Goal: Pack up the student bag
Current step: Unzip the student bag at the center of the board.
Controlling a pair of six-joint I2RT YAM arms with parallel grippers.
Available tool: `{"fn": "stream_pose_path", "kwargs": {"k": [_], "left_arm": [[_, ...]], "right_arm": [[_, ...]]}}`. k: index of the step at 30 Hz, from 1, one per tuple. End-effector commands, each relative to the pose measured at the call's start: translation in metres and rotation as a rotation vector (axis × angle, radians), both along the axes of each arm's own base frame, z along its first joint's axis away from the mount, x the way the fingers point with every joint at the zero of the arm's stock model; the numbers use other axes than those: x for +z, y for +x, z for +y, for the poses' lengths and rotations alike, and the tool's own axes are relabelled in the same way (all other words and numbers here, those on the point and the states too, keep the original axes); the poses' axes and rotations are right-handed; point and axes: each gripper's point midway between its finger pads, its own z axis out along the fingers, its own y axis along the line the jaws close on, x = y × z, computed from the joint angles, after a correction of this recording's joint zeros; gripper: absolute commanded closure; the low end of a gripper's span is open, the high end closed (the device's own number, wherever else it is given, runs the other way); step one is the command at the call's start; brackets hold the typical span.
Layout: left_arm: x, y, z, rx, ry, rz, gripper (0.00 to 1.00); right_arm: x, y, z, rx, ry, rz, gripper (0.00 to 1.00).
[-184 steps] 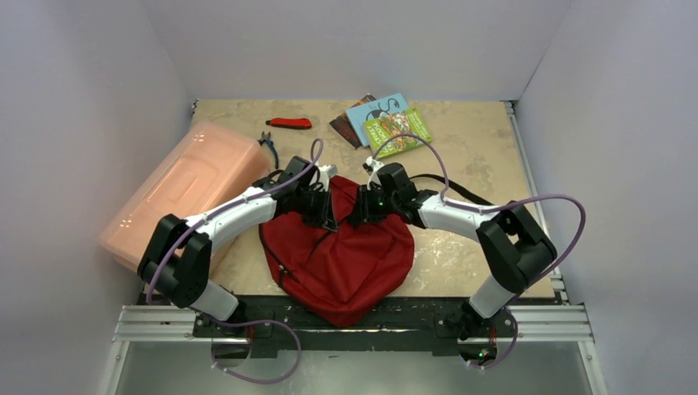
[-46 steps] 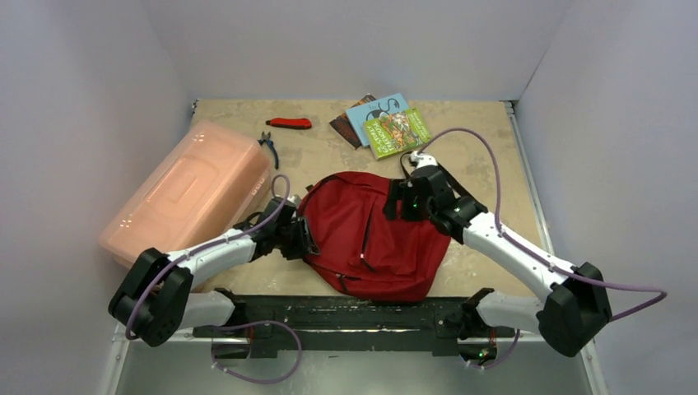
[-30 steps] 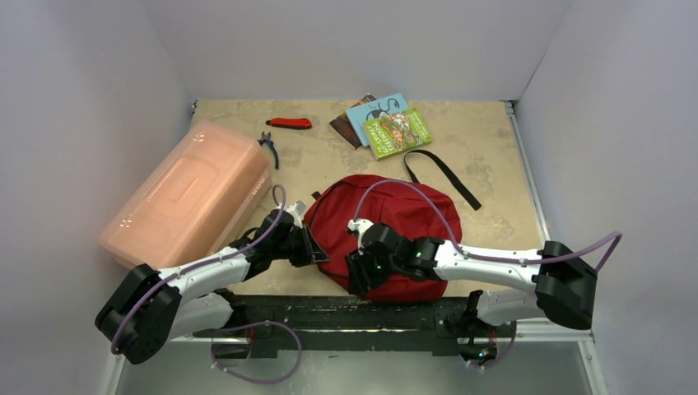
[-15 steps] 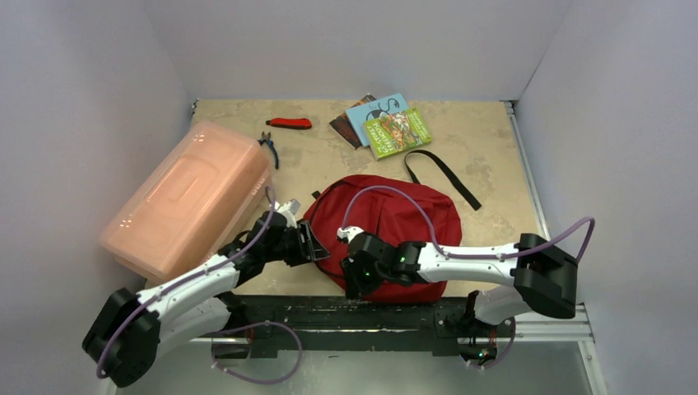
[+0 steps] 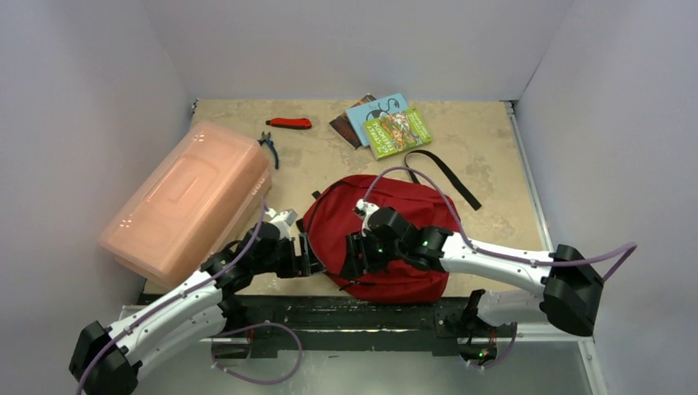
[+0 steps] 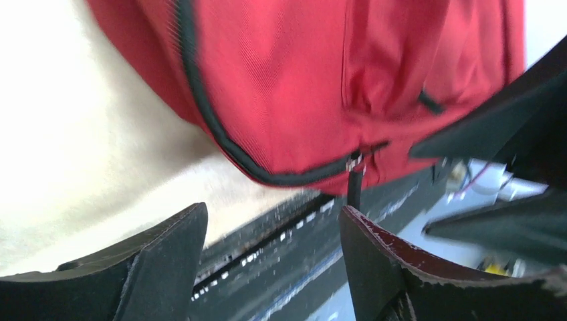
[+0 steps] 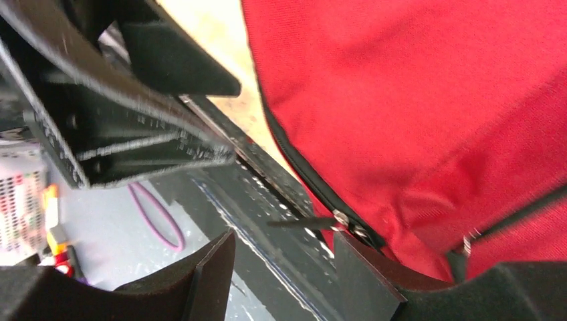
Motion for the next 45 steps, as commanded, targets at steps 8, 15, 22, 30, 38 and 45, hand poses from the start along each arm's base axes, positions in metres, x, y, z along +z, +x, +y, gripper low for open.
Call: {"fn": "stream_pose_path", "kwargs": {"k": [8, 15, 22, 30, 38, 45], "left_arm": [[0.032, -0.037, -0.061, -0.412, 0.157, -0.145, 0.39], [0.014, -0.049, -0.089, -0.548, 0.289, -0.133, 0.46], [-0.008, -0.047, -0.093, -0.553, 0.405, -0.122, 0.56], [-0.016, -0.029, -0.084, -0.481, 0.535, -0.129, 0.94], [0.0, 0.005, -0.04, -0.237, 0.719, -0.211, 1.0], [0.009, 0.026, -0.02, -0.159, 0.691, -0.229, 1.0]], "right_arm": [[-0.014, -0.001, -0.065, -0.208, -0.126, -0.03, 0.41], [-0.011, -0.003, -0.065, -0.222, -0.085, -0.02, 0.42], [-0.014, -0.003, -0.063, -0.223, -0.074, -0.02, 0.42], [-0.035, -0.006, -0.058, -0.205, -0.084, 0.007, 0.47], [-0.08, 0.026, -0.093, -0.497, -0.179, 0.147, 0.77], [-0.076, 0.088, -0.179, -0.794, -0.243, 0.068, 0.8]]}}
